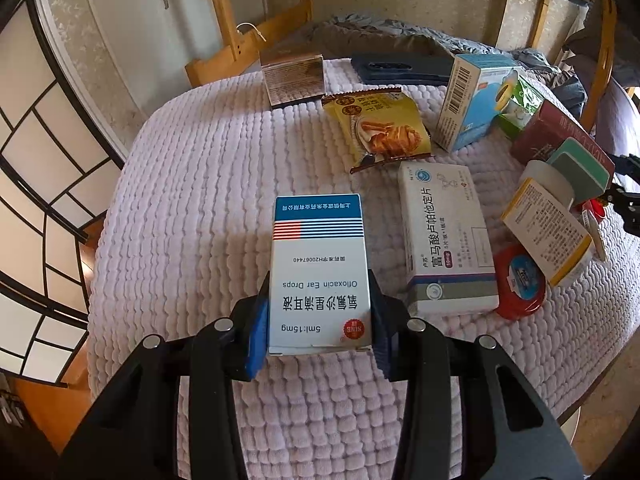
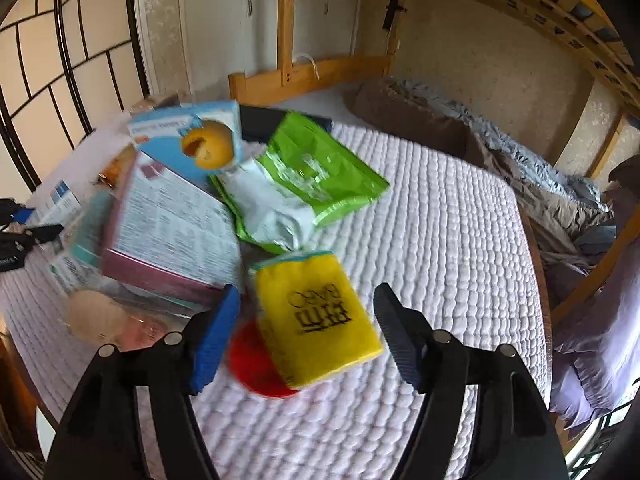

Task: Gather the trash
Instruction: 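Lift the Ofloxacin box with the left tool while the right tool lifts the yellow BABO bag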

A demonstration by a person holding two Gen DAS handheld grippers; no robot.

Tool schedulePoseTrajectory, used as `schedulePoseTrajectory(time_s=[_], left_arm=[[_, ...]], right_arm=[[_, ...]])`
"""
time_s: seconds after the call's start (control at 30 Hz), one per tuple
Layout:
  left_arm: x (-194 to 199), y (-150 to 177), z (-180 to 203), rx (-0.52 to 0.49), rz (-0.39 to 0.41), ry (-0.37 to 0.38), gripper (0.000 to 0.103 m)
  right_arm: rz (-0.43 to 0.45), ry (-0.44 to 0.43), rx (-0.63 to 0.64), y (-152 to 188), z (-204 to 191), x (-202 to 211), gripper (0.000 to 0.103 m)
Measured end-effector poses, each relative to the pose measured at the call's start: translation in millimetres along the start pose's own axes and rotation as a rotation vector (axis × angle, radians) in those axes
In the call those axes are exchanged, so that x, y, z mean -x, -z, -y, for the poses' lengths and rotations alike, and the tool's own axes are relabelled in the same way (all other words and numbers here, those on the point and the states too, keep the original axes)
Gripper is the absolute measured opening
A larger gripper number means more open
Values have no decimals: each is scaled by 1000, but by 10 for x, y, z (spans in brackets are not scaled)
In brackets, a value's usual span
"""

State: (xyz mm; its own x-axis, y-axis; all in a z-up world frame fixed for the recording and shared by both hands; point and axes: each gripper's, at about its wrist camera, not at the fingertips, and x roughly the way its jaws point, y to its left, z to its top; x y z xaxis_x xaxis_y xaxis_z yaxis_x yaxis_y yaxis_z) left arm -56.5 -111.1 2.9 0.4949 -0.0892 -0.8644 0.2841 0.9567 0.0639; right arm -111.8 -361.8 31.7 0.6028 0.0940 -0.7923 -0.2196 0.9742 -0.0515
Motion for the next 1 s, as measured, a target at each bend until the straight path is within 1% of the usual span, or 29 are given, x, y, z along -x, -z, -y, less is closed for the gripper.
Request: schedulePoseTrajectory(time_s=[0.13, 0.23, 0.33, 0.47, 0.7, 0.83, 1.0], left_arm=[[-5, 3, -25, 10, -1, 7, 44], [-16, -2, -28, 15, -5, 12, 44], [0, 8, -22, 14, -3, 20, 44], [44, 31, -23, 16, 3, 26, 44], [128, 87, -87, 40, 9, 29, 44], [165, 144, -151, 62, 8, 29, 44], [230, 227, -190, 84, 9, 36, 44]], right_arm=[[-46, -77, -67, 24, 167, -118, 68], [-59, -130, -125, 33, 249, -167, 58], [-48, -124, -140, 25, 253, -130, 54], [-10, -93, -124, 41, 222, 40, 53], [53, -80, -149, 92, 181, 400, 53], [64, -58, -151, 149, 114, 555, 53], [65, -63, -188, 287, 49, 720, 53]])
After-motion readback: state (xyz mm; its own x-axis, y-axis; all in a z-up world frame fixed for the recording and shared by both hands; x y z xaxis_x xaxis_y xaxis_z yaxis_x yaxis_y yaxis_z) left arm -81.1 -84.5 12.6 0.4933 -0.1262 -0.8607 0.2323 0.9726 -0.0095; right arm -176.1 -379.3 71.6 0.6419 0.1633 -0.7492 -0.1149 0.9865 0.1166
